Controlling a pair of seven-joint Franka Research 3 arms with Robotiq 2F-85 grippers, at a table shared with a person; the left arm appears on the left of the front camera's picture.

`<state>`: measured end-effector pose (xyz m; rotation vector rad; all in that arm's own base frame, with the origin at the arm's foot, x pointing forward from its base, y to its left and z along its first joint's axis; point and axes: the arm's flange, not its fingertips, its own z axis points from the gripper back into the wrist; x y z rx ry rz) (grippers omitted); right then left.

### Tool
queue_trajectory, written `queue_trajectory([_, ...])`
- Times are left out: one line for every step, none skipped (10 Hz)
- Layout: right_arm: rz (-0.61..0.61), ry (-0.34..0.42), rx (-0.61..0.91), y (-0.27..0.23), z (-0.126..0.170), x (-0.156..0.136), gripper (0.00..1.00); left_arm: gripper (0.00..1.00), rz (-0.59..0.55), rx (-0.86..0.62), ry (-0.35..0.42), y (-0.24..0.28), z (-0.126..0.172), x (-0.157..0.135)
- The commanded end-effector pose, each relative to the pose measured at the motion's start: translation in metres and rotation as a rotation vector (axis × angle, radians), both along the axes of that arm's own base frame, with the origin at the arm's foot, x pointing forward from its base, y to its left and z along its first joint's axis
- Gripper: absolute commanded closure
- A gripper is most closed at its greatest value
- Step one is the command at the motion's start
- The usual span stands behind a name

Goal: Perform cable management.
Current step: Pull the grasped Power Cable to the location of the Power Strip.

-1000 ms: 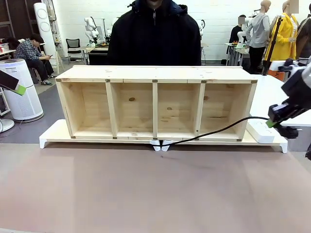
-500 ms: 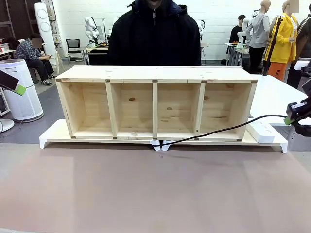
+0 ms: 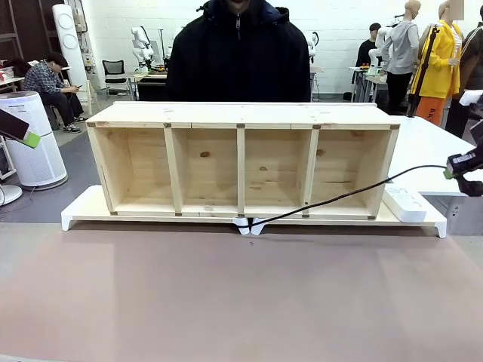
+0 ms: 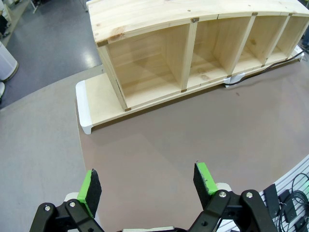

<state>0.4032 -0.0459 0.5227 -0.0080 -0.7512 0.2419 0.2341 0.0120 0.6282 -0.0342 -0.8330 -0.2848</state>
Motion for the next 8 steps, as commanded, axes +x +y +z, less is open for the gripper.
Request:
queue_trajectory([0.023,-0.099,-0.019,-0.011,0.004,0.039,0.86,0.00,0.004,-0.005,-0.003,0.001,0.000,0.001])
queue_trajectory([0.011,-0.130,-0.034,-0.012,0.008,0.053,0.86,0.00,0.004,-0.005,-0.003,0.001,0.000,0.001])
queue_trajectory([0.002,-0.140,-0.035,-0.014,0.012,0.066,0.86,0.00,0.004,-0.005,-0.003,0.001,0.000,0.001])
queue_trajectory([0.000,-0.130,-0.039,-0.016,0.016,0.078,0.86,0.00,0.004,-0.005,-0.003,0.001,0.000,0.001])
queue_trajectory([0.004,-0.121,-0.047,-0.016,0.017,0.092,0.86,0.00,0.004,-0.005,-0.003,0.001,0.000,0.001])
queue_trajectory([0.004,-0.115,-0.046,-0.016,0.018,0.105,0.86,0.00,0.004,-0.005,-0.003,0.001,0.000,0.001])
queue_trajectory([-0.002,-0.107,-0.046,-0.017,0.018,0.118,0.86,0.00,0.004,-0.005,-0.003,0.001,0.000,0.001])
queue_trajectory([-0.005,-0.104,-0.051,-0.018,0.020,0.129,0.86,0.00,0.004,-0.005,-0.003,0.001,0.000,0.001])
